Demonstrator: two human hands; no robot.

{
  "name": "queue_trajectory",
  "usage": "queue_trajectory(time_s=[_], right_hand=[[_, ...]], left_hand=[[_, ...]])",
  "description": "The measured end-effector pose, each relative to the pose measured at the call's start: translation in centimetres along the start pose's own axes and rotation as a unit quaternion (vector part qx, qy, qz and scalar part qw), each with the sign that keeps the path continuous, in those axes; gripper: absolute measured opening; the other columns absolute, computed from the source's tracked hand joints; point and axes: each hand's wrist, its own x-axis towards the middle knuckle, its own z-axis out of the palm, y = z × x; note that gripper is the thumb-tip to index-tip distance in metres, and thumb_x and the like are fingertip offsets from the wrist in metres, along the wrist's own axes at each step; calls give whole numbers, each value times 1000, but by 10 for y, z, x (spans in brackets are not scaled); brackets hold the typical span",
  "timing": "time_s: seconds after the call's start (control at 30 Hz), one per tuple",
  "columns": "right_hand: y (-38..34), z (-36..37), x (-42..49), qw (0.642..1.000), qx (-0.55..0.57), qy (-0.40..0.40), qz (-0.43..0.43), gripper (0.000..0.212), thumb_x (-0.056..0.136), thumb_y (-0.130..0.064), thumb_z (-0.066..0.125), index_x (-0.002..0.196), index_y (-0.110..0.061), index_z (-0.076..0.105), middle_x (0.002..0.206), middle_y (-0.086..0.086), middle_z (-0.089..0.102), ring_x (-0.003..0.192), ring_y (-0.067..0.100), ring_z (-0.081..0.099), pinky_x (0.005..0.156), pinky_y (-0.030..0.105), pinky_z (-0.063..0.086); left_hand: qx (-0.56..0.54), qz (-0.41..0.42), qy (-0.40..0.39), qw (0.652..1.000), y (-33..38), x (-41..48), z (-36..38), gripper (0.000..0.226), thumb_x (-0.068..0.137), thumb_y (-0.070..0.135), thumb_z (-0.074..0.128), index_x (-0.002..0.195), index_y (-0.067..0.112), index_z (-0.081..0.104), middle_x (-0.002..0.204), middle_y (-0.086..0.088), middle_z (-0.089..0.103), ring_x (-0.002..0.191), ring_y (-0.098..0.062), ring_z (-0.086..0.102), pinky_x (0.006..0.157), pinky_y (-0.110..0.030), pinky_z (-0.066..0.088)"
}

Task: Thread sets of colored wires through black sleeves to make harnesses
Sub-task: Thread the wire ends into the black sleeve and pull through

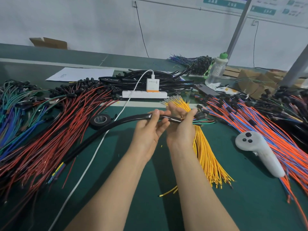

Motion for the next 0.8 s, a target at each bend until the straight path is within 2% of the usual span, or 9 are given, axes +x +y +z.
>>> queue_trajectory(time_s=[0.1,0.17,0.23,0.3,0.4,0.47,0.57,0.8], right_hand=[[0,0,-1,997,-16,-52,60,49,100,-48,34,84,-15,67,91,0,72,85,16,65,75,30,47],[-4,-1,0,992,58,-64,96,36,96,-49,45,99,-17,62,90,-2,70,84,12,64,74,26,50],[-10,-6,3,982,158,-40,98,34,92,-45,55,104,-13,57,83,-1,69,73,11,64,69,23,50],[-16,-11,5,976,195,-6,93,30,91,-41,59,96,-11,58,77,0,67,64,11,62,67,22,47],[-21,-12,7,981,179,20,71,23,97,-28,52,81,-11,56,62,0,58,57,13,53,62,22,45],[-19,-8,8,980,187,40,49,27,99,-16,45,73,-12,48,56,0,52,55,15,50,61,24,44],[-10,-2,3,982,178,48,29,31,100,-13,40,69,-12,43,50,0,53,49,14,54,60,25,48],[-2,2,-3,988,135,58,42,29,101,-17,38,72,-12,43,57,5,59,64,22,60,67,31,51]], left_hand=[[-29,0,18,999,9,4,-7,25,98,15,46,83,3,63,82,-5,72,63,-3,63,63,-14,53],[-53,-1,28,998,12,6,-8,23,97,15,48,84,2,62,79,-4,72,61,-3,62,62,-14,53],[-75,1,38,996,13,7,-10,22,96,14,49,82,3,62,76,-4,72,59,-4,62,60,-14,53],[-85,8,46,995,13,7,-11,22,96,14,50,80,4,61,75,-4,71,58,-4,62,59,-14,52],[-40,15,49,998,10,7,-9,24,97,16,49,79,6,62,76,-2,72,59,-3,62,60,-13,52],[-15,18,51,998,6,7,-6,24,97,16,48,80,6,61,77,-1,73,60,-2,62,61,-13,52],[5,18,45,999,-2,5,-2,24,98,16,46,80,7,59,78,-1,74,61,-2,63,63,-13,52],[24,19,37,999,-10,4,-2,27,99,17,45,79,8,60,77,0,73,62,-2,63,64,-14,53]])
